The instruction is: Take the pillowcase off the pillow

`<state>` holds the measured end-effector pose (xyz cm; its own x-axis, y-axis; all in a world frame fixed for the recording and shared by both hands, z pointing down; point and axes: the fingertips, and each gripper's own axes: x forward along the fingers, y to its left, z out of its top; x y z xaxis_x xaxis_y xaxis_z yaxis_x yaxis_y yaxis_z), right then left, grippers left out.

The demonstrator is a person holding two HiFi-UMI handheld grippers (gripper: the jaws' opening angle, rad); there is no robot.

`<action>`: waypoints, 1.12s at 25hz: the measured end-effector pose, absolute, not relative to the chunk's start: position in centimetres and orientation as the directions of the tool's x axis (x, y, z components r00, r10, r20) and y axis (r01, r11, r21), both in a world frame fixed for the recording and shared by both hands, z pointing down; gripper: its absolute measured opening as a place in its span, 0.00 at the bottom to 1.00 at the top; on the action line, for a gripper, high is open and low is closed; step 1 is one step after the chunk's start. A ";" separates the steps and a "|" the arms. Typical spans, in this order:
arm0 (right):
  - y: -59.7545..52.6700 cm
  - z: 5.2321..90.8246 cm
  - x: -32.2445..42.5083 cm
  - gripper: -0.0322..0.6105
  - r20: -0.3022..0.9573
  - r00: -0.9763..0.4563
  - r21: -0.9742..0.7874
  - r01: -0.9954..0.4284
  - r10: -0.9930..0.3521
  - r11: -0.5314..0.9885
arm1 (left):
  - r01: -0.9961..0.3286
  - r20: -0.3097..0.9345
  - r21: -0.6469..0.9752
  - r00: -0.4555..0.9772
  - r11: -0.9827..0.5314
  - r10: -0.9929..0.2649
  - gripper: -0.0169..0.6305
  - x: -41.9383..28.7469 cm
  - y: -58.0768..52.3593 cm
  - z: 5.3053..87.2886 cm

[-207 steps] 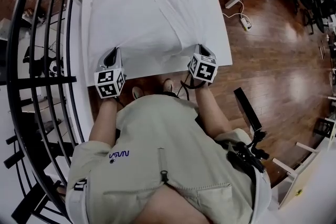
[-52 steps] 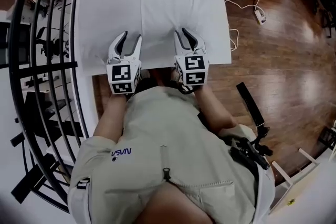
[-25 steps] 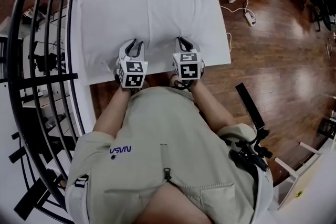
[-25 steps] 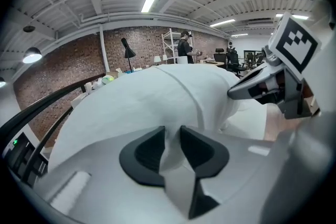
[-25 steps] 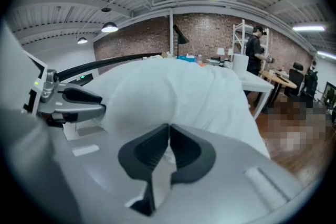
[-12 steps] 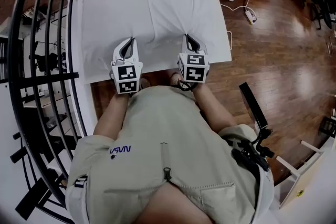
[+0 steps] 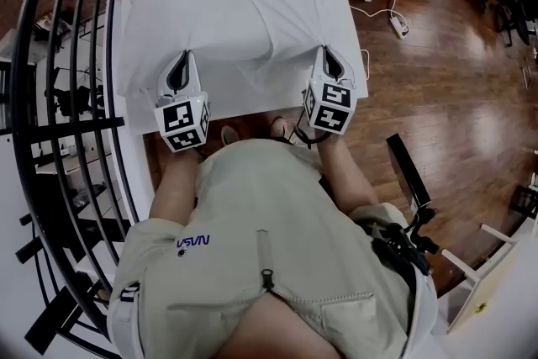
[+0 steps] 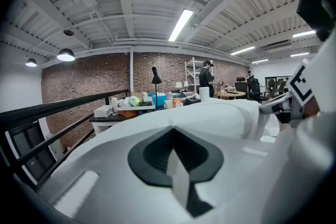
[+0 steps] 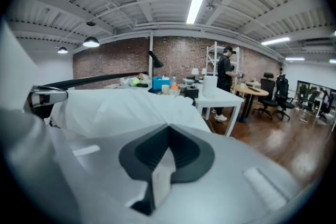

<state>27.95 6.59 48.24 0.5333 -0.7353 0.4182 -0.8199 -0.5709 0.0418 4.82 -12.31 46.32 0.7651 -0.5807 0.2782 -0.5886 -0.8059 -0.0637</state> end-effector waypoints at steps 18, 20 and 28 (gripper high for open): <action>12.1 55.1 29.4 0.06 0.589 0.499 -0.015 -0.780 -0.636 -0.626 | -0.605 0.411 -0.060 0.710 -0.794 -0.572 0.08 4.4 -9.5 53.5; 11.8 54.3 28.9 0.10 0.577 0.485 -0.009 -0.801 -0.658 -0.598 | -0.594 0.410 -0.077 0.714 -0.801 -0.568 0.12 4.6 -8.7 52.9; 9.9 49.9 28.3 0.15 0.490 0.459 0.009 -0.853 -0.741 -0.523 | -0.492 0.350 -0.132 0.789 -0.861 -0.505 0.15 7.4 -5.8 47.5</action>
<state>28.29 9.87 49.86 0.4595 -0.7409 0.4898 -0.8525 -0.5226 0.0092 7.45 -5.82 47.50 0.7891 -0.5047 0.3502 -0.4919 -0.8606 -0.1318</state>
